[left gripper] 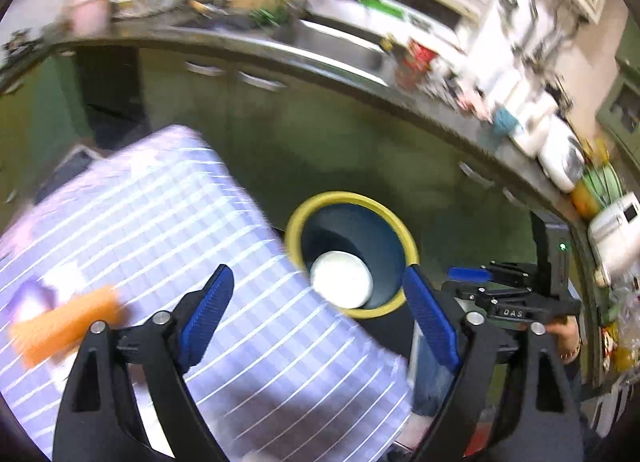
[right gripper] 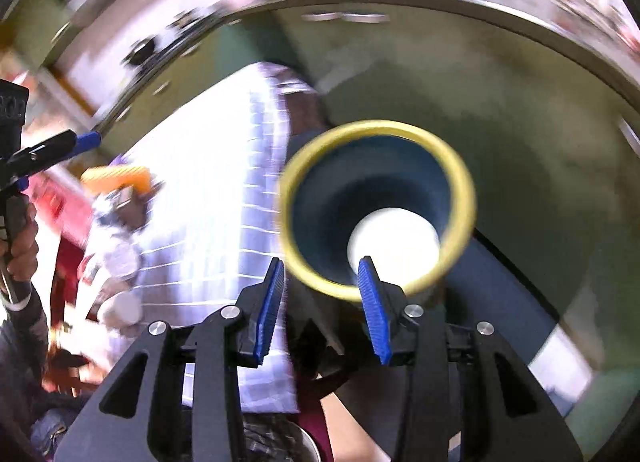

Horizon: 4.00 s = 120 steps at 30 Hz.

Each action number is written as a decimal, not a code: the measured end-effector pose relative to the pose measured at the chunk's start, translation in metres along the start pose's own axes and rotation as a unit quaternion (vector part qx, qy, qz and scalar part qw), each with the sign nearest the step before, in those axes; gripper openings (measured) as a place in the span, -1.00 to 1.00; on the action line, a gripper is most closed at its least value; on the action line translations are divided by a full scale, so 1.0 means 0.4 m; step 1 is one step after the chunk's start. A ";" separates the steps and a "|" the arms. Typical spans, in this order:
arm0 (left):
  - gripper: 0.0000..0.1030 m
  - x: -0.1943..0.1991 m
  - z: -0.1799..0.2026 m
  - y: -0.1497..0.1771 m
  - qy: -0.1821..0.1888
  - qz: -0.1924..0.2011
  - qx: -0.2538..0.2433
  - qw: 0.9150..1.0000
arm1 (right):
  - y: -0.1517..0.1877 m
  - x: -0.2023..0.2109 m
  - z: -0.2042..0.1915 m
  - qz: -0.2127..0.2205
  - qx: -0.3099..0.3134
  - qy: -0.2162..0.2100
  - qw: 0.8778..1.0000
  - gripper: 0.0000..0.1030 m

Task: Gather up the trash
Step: 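Move the right tool back to the table and grasp the orange mesh sleeve, then carry the orange sleeve with the right tool into the bin and release, then grasp the purple box with the left tool and lift it over the bin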

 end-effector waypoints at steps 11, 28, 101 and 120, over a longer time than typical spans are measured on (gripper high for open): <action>0.71 0.337 -0.342 0.191 -0.114 0.107 0.103 0.982 | -0.194 -0.202 -0.438 -0.033 0.192 -0.113 0.974 -0.13; 0.72 0.422 -0.511 0.353 -0.143 0.135 0.167 0.966 | -0.334 -0.440 -0.927 -0.016 0.450 -0.123 0.885 0.38; 0.87 0.166 -0.545 0.193 -0.243 0.056 0.157 0.955 | -0.105 -0.261 0.098 0.045 -0.030 0.088 0.995 0.16; 0.87 -0.017 -0.729 0.099 -0.292 -0.007 0.304 0.907 | -0.078 -0.320 0.075 0.025 -0.021 0.050 0.998 0.19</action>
Point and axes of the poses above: each gripper's, at about its wrist camera, not at the fingertips, and x roughly against the way its jaws point, z to its right, y to its underside, the point moved 5 cm from there along -x, roughly the way its jaws point, and after that the axes turned 7 degrees about x, right-handed, at the moved point
